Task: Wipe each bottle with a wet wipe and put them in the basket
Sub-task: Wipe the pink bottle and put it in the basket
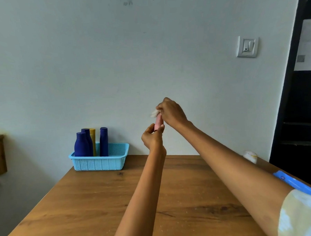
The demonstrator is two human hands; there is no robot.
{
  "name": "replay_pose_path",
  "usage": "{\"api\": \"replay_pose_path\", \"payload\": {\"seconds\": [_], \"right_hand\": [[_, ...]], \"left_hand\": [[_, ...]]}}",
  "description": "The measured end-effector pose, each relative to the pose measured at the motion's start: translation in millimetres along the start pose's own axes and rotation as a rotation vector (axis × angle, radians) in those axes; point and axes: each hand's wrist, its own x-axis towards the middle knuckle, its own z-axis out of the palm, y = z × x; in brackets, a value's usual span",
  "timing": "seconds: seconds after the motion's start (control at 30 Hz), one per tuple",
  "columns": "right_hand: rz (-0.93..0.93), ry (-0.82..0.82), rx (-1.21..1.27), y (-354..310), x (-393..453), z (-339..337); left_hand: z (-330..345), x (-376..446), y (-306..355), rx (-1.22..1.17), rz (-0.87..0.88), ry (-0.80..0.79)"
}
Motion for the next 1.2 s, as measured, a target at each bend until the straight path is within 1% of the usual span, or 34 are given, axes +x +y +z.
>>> {"api": "replay_pose_path", "payload": {"seconds": [0.07, 0.13, 0.23, 0.27, 0.3, 0.37, 0.4, 0.43, 0.5, 0.6, 0.7, 0.77, 0.83, 0.9, 0.97, 1.03, 1.1, 1.2], "right_hand": [[-0.054, -0.036, -0.032, -4.9, -7.2, 5.1], [-0.093, -0.105, -0.046, -9.9, -14.2, 7.7], [-0.029, -0.227, 0.112, -12.2, -15.6, 3.9], [0.003, -0.224, 0.176, -11.3, -13.4, 1.1], [0.037, -0.176, 0.234, -9.6, -10.2, -1.8], [0.119, -0.004, 0.313, -2.6, -1.8, -6.6], [0.149, 0.066, 0.322, 2.3, 2.4, -7.2], [0.171, 0.097, 0.309, 6.6, 5.3, -6.9], [0.175, 0.082, 0.277, 12.6, 7.6, -3.1], [0.098, 0.024, 0.263, 11.9, -1.5, 4.8], [0.049, 0.026, 0.267, 8.0, -17.8, 11.4], [0.053, 0.027, 0.303, 8.3, -26.5, 13.6], [0.085, 0.03, 0.35, 10.1, -28.7, 14.0], [0.155, 0.091, 0.397, 11.7, -22.2, 11.6], [0.247, 0.199, 0.494, 12.3, -11.5, 6.3], [0.288, 0.265, 0.524, 13.4, -1.9, 2.0], [0.259, 0.242, 0.445, 14.1, 2.1, 2.0], [0.178, 0.135, 0.384, 13.7, -6.0, 10.9]], "left_hand": [[-2.9, 1.8, -0.6, -0.025, -0.013, 0.019], [-6.4, 3.7, -0.8, -0.052, -0.028, 0.025], [-10.2, 4.8, 1.5, -0.104, -0.068, 0.008], [-10.5, 4.8, 2.6, -0.119, -0.095, -0.01], [-10.3, 4.0, 3.7, -0.131, -0.118, -0.034], [-9.5, 1.8, 6.0, -0.155, -0.146, -0.076], [-9.1, 1.2, 6.9, -0.171, -0.151, -0.091], [-9.1, 0.5, 7.8, -0.193, -0.154, -0.106], [-9.0, 0.8, 9.1, -0.249, -0.174, -0.146], [-8.0, 0.6, 12.0, -0.31, -0.221, -0.217], [-11.0, 1.1, 15.5, -0.365, -0.229, -0.225], [-14.9, 4.2, 16.9, -0.398, -0.226, -0.209], [-16.9, 5.5, 17.4, -0.413, -0.252, -0.232], [-17.0, 4.7, 19.5, -0.407, -0.297, -0.286], [-16.4, 2.5, 21.7, -0.414, -0.35, -0.322], [-16.3, 0.9, 23.5, -0.432, -0.389, -0.34], [-17.1, 0.1, 23.5, -0.429, -0.407, -0.349], [-18.9, 2.2, 22.8, -0.414, -0.436, -0.345]]}}
